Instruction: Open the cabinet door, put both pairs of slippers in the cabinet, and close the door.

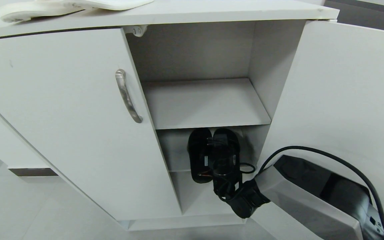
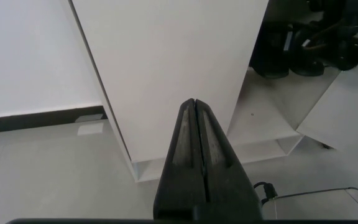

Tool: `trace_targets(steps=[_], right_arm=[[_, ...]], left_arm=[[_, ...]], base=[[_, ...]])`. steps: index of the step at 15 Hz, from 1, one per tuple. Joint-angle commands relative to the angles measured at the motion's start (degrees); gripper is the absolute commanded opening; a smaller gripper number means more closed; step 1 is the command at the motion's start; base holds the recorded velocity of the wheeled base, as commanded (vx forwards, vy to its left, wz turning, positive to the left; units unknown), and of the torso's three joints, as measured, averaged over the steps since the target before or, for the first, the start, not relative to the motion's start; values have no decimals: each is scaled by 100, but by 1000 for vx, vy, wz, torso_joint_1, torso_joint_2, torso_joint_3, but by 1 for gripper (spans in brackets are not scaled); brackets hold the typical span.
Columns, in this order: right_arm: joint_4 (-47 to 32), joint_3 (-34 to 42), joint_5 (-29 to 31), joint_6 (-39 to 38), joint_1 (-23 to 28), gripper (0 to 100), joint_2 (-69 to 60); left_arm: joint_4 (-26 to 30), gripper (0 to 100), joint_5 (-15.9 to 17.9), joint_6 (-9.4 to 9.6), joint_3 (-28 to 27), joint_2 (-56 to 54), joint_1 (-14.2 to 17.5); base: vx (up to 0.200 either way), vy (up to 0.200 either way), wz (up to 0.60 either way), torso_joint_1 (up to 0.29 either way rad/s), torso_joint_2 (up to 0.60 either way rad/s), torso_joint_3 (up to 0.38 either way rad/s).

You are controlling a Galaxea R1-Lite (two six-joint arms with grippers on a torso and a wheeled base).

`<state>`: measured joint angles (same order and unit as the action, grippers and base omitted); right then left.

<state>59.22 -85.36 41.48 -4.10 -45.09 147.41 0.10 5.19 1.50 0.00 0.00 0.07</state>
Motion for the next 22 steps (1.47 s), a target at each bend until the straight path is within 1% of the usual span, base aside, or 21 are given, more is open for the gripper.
trace_targets(steps=[1,2,3,5,6,9,11,14,16,18,22], right_arm=[[687,1408,-272,-3,-219,100,-924],[828,1663,-369,-12,-272,100,-1048],[1127,2278,-580,-21,-413,100,-1373],[1417,3166,-940,-30,-615,100,-1786],[1531,3412,-1081,-30,-667,100,-1909],[1601,3561,-1151,-232,-694,100,-2032],[1759,3860,-1547,-258,-703,100,-2049],[1786,4001,-1749,-355,-773,100,-2076],[1777,4168,-2074,-566,-773,100,-2199],[1777,4405,-2408,-610,-764,100,-2375],[1777,4493,-2505,-619,-764,100,-2480]], left_arm=[[-1,0,-1,-1,0,9,1],[-1,0,-1,-1,0,9,1],[-1,0,-1,-1,0,9,1],[-1,0,-1,-1,0,9,1],[-1,0,-1,-1,0,9,1],[-1,0,-1,-1,0,9,1],[-1,0,-1,-1,0,9,1],[-1,0,-1,-1,0,9,1],[-1,0,-1,-1,0,9,1],[-1,0,-1,-1,0,9,1],[-1,0,-10,-1,0,9,1]], base=[[0,0,0,0,0,0],[0,0,0,0,0,0],[0,0,0,0,0,0],[0,0,0,0,0,0],[0,0,0,0,0,0],[-200,0,0,2,1,2],[-200,0,0,2,2,2],[-200,0,0,4,2,2],[-200,0,0,2,0,2],[-200,0,0,0,5,2],[0,0,0,0,0,0]])
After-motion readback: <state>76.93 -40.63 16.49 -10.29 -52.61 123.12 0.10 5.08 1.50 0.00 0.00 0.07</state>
